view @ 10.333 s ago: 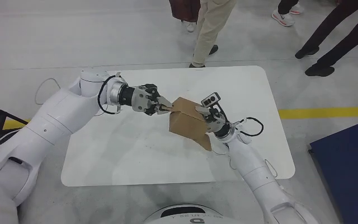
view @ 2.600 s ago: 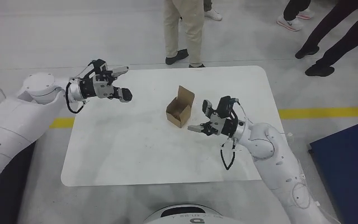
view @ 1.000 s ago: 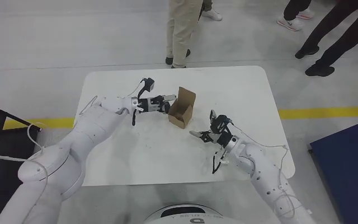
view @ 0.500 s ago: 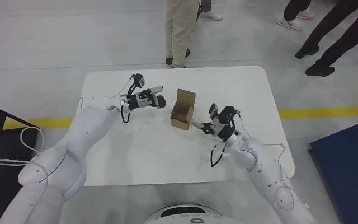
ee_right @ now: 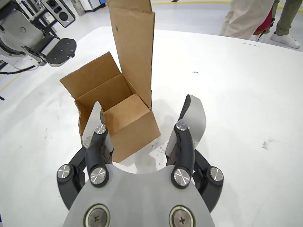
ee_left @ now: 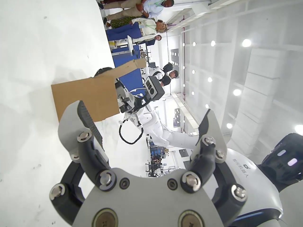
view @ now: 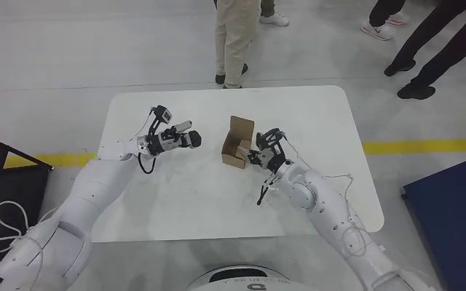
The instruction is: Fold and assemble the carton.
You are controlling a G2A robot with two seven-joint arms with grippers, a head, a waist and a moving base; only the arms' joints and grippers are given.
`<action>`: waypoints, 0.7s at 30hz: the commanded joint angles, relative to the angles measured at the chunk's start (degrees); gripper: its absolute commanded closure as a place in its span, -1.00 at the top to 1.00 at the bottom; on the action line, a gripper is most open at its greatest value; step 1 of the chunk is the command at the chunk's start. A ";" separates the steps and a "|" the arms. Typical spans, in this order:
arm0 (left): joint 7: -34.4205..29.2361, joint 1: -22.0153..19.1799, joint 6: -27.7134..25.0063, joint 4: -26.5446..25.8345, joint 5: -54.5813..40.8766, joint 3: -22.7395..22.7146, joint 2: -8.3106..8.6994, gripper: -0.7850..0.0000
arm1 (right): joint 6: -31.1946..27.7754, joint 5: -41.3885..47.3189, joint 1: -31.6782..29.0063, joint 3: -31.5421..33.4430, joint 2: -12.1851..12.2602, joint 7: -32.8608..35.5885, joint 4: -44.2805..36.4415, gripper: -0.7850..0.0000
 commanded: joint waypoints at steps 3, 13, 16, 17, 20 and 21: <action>0.34 1.36 -0.33 -1.44 1.99 -2.10 0.75 1.00 | 2.30 -0.65 -0.39 0.28 0.07 4.40 -4.35 -0.08; -0.16 3.25 0.17 -2.86 3.67 -6.47 1.70 1.00 | 7.21 -4.31 -1.96 -0.14 0.30 17.58 -14.56 -0.07; -0.37 3.55 0.38 -3.06 4.04 -7.51 1.83 1.00 | 12.29 -6.98 -1.85 -0.23 0.19 21.86 -16.92 -0.22; -0.47 3.60 0.48 -3.11 4.18 -7.84 1.86 1.00 | 13.90 -7.12 -1.88 -0.59 0.05 23.08 -17.52 -0.25; -0.53 3.75 0.54 -3.19 5.23 -8.65 1.97 1.00 | 16.63 -6.91 -1.45 -1.52 -0.35 26.21 -18.08 -0.22; -0.64 3.84 0.65 -3.10 5.40 -8.93 2.00 1.00 | 17.31 -6.75 -1.29 -1.88 -0.48 27.40 -18.12 -0.19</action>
